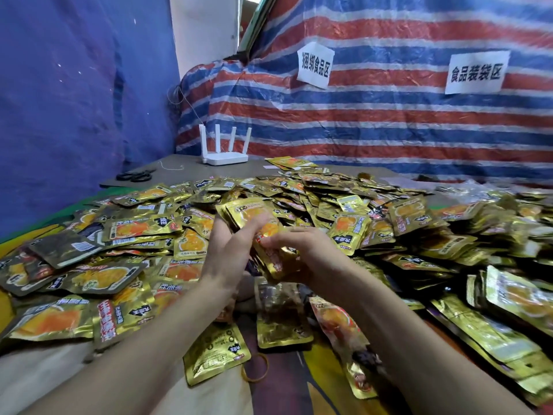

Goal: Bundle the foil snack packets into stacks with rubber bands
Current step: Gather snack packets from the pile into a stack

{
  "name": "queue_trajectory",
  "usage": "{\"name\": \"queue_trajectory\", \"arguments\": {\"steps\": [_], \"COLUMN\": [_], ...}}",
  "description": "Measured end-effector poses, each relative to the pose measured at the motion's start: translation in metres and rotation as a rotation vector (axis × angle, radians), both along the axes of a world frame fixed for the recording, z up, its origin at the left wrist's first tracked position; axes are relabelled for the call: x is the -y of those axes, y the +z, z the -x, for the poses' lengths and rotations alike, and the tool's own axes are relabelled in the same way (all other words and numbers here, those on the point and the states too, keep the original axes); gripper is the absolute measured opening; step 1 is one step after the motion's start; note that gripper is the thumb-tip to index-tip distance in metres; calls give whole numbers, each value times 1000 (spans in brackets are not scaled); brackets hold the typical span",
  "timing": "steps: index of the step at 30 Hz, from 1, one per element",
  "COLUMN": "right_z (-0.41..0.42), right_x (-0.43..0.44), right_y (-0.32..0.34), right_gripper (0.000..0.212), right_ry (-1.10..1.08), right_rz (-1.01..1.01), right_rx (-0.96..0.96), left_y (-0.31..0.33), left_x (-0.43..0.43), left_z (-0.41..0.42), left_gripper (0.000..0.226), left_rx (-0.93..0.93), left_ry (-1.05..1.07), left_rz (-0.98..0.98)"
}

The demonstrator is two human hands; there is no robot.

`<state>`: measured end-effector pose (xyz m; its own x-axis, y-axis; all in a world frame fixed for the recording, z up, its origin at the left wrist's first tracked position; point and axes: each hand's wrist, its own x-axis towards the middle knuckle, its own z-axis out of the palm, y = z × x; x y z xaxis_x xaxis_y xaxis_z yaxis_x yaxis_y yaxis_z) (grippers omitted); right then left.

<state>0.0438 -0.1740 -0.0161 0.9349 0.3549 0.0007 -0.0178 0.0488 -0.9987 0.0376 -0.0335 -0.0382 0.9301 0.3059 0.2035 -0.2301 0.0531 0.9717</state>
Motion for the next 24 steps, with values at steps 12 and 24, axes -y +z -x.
{"name": "queue_trajectory", "arguments": {"steps": [12, 24], "right_z": [-32, -113], "right_x": [31, 64], "right_y": [37, 58], "right_gripper": [22, 22], "right_ry": [-509, -687], "right_rz": [508, 1128], "right_rx": [219, 358], "left_y": [-7, -8], "left_x": [3, 3], "left_z": [2, -2], "left_gripper": [41, 23], "left_rx": [280, 384], "left_ry": [38, -5], "left_rz": [-443, -533]}}
